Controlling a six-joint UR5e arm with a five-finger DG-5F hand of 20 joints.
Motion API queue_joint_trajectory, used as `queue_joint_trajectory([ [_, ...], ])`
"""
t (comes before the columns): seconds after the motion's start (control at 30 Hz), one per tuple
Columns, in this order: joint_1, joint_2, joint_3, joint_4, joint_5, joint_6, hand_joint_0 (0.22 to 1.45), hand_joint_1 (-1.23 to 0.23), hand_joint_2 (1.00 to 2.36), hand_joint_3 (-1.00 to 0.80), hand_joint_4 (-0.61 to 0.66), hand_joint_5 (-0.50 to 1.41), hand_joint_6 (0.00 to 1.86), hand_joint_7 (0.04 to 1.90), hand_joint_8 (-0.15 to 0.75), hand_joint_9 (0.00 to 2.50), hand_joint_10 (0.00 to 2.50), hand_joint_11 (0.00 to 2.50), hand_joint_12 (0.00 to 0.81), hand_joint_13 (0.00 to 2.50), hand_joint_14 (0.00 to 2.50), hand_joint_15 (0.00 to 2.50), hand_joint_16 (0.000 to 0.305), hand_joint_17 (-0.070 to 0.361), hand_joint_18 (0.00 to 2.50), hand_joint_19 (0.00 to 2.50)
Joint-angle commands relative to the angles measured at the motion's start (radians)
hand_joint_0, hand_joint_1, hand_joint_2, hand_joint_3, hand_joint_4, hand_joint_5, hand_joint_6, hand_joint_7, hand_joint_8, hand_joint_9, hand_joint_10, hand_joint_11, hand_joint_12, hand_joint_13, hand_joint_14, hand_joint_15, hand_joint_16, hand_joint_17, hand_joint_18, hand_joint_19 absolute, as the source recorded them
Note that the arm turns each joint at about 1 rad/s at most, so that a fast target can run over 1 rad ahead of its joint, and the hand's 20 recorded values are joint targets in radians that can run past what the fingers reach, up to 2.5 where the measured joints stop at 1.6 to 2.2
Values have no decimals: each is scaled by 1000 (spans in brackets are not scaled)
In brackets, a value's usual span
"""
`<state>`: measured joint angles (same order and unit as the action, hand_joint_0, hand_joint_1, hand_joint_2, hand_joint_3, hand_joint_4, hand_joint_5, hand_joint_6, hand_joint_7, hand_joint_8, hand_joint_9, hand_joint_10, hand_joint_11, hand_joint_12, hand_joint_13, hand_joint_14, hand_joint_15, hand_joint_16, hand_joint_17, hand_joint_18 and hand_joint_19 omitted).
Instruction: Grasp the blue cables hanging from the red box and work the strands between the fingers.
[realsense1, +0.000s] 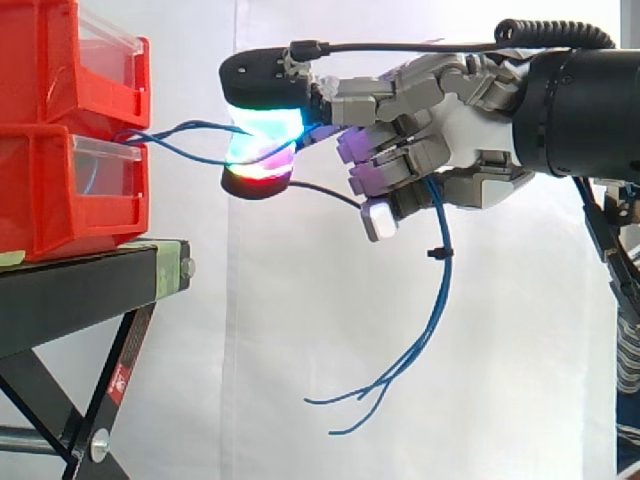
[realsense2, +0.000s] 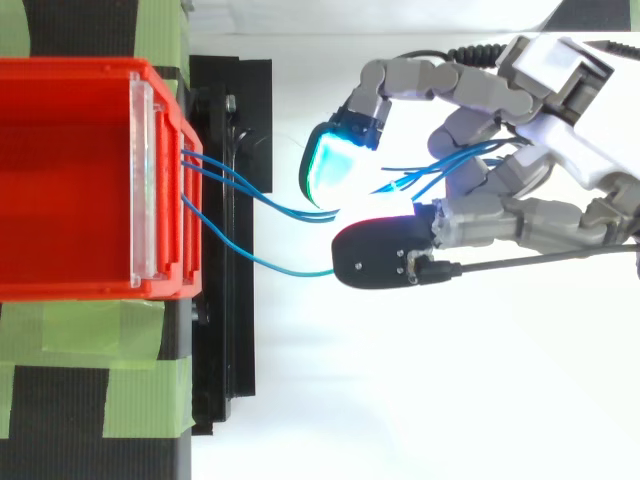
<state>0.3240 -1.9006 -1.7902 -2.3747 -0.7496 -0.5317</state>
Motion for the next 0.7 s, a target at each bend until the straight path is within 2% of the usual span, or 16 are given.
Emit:
queue_joint_trajectory([
  [0.0,0,0,0,0,1,-1,925,-777,1016,-430,271,143,388,1282,532,1780,2500,2500,684,1959,2500,1706,243,182,2500,603],
  [0.03,0,0,0,0,1,-1,971,-770,1017,-320,267,135,460,1246,532,1780,2500,2500,684,1959,2500,1706,243,182,2500,603],
  [0.13,0,0,0,0,3,-1,1007,-738,1017,-143,277,148,581,1186,532,1780,2500,2500,684,1959,2500,1706,243,182,2500,603],
  [0.4,0,0,0,-1,3,-1,939,-706,1013,-16,335,232,520,1195,532,1780,2500,2500,684,1959,2500,1706,243,182,2500,603],
  [0.43,0,0,0,0,3,-1,891,-708,1125,-41,342,242,481,1209,532,1780,2500,2500,684,1959,2500,1706,243,182,2500,603],
  [0.5,0,0,0,0,3,-1,857,-706,1199,-37,351,249,432,1225,532,1780,2500,2500,684,1959,2500,1706,243,182,2500,603],
  [0.53,0,0,0,0,3,-1,802,-699,1311,-53,357,258,411,1229,532,1780,2500,2500,684,1959,2500,1706,243,182,2500,603],
  [0.57,0,0,0,-1,3,-1,745,-688,1423,-116,366,269,378,1239,532,1780,2500,2500,684,1959,2500,1706,243,182,2500,603],
  [0.6,-2,0,0,-1,3,-1,701,-662,1454,-169,378,294,281,1279,532,1780,2500,2500,684,1959,2500,1706,243,182,2500,603],
  [0.63,-3,0,0,-1,3,-4,664,-597,1406,-220,405,353,106,1343,532,1780,2500,2500,684,1959,2500,1706,243,182,2500,603],
  [0.67,-3,0,0,0,3,-5,701,-589,1194,-208,420,385,2,1359,532,1780,2500,2500,684,1959,2500,1706,243,182,2500,603],
])
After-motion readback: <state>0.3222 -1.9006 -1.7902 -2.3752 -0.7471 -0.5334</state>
